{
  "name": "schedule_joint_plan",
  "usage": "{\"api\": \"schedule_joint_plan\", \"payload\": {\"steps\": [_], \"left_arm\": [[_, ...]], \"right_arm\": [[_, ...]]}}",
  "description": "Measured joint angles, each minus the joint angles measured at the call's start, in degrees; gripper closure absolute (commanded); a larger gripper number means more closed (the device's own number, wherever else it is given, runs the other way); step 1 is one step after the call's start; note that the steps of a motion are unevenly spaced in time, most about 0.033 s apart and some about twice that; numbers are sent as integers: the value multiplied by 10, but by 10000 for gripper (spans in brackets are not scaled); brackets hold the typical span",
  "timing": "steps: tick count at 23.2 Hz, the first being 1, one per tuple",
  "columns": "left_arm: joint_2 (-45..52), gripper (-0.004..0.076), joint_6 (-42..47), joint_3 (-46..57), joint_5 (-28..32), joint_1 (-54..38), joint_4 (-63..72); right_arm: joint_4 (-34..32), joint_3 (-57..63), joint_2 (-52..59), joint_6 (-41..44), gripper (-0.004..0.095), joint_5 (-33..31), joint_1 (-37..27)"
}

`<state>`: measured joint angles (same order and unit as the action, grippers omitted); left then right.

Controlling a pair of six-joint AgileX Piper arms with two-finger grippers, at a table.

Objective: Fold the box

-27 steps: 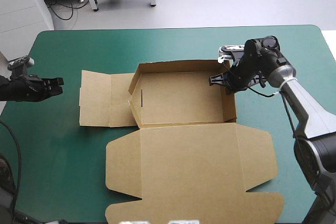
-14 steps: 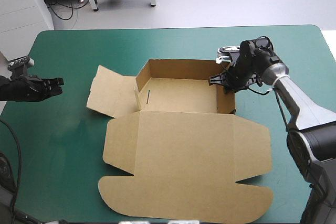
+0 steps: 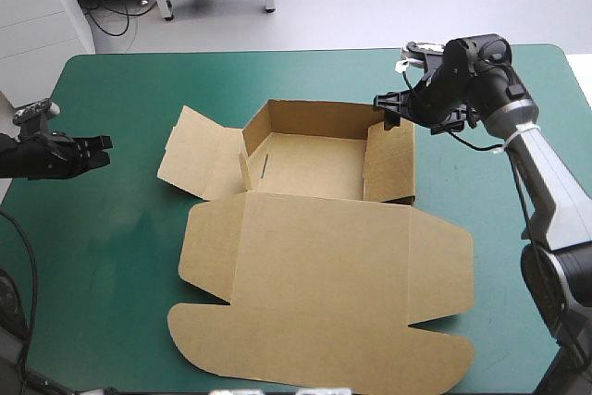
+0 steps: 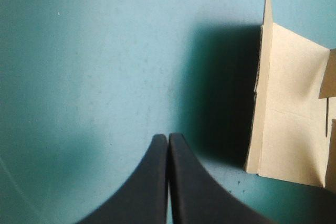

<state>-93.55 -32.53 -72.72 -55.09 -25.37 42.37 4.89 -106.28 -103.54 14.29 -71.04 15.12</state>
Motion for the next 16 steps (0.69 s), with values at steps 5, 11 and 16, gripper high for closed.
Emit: {"api": "schedule_joint_plan", "payload": {"steps": [5,11,16], "left_arm": [[0,757,6,0,-7,0,7],[0,756,7,0,-9,0,15],[0,756,7,0,-9,0,15]], "right_arm": [[20,75,35,16,166,0,0],[15,107,7,20,170,8,0],[6,108,-25,20,170,23,0]]}}
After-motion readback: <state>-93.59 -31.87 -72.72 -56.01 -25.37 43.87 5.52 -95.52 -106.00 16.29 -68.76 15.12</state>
